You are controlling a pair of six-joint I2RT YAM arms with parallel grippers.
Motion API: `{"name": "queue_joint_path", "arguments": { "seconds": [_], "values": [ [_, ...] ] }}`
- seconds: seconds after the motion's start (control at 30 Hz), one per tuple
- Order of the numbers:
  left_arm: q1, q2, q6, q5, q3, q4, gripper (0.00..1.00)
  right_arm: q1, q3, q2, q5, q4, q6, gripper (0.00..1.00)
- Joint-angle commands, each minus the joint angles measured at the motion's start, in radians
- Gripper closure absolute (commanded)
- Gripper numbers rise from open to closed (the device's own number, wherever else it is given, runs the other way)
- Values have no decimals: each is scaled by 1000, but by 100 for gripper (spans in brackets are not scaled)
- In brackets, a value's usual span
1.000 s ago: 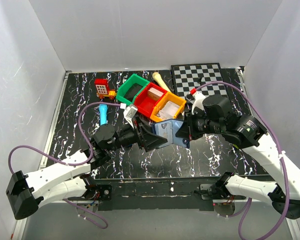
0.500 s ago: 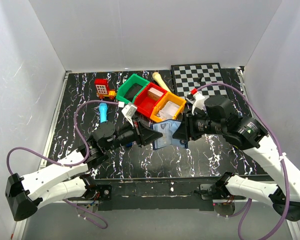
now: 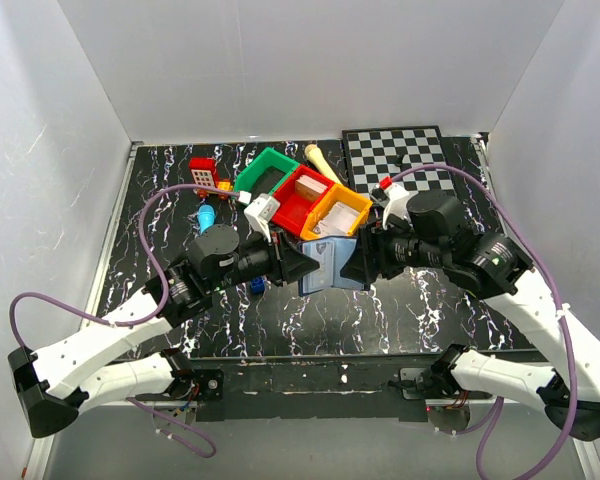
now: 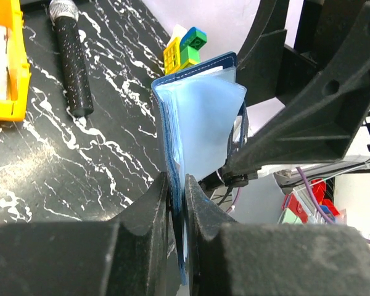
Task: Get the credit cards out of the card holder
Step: Open the card holder at the center of the board.
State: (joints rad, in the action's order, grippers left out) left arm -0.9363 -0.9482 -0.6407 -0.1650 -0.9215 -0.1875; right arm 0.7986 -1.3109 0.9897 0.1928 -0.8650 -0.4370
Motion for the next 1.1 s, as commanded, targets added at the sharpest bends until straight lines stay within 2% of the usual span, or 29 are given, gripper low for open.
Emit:
{"name": "queue_joint_path", "arguments": {
  "seconds": [0.0, 0.1, 0.2, 0.53, 0.8, 0.87, 1.07],
  "values": [
    [-2, 5, -14, -11, -34, -36, 100, -2, 18, 3, -61, 44, 12, 37],
    [-2, 26, -11, -7, -27, -40, 100, -4, 18, -6, -98, 41, 15, 60],
    [-2, 45, -4, 1, -22, -44, 100, -7, 6, -2, -122, 9, 30, 66],
    [-2, 111, 32, 47, -20, -116, 100, -73, 15, -37, -247, -85, 57, 65],
    [-4, 100, 15, 90, 47, -153, 100, -114, 35, -46, -248, -104, 70, 57],
    [-2, 80, 3, 93, 78, -130, 100, -114, 51, -55, -216, -85, 69, 54],
    [4, -23, -36, 62, 208, 43, 100, -114, 200, -143, -93, 136, 47, 46]
  ]
}}
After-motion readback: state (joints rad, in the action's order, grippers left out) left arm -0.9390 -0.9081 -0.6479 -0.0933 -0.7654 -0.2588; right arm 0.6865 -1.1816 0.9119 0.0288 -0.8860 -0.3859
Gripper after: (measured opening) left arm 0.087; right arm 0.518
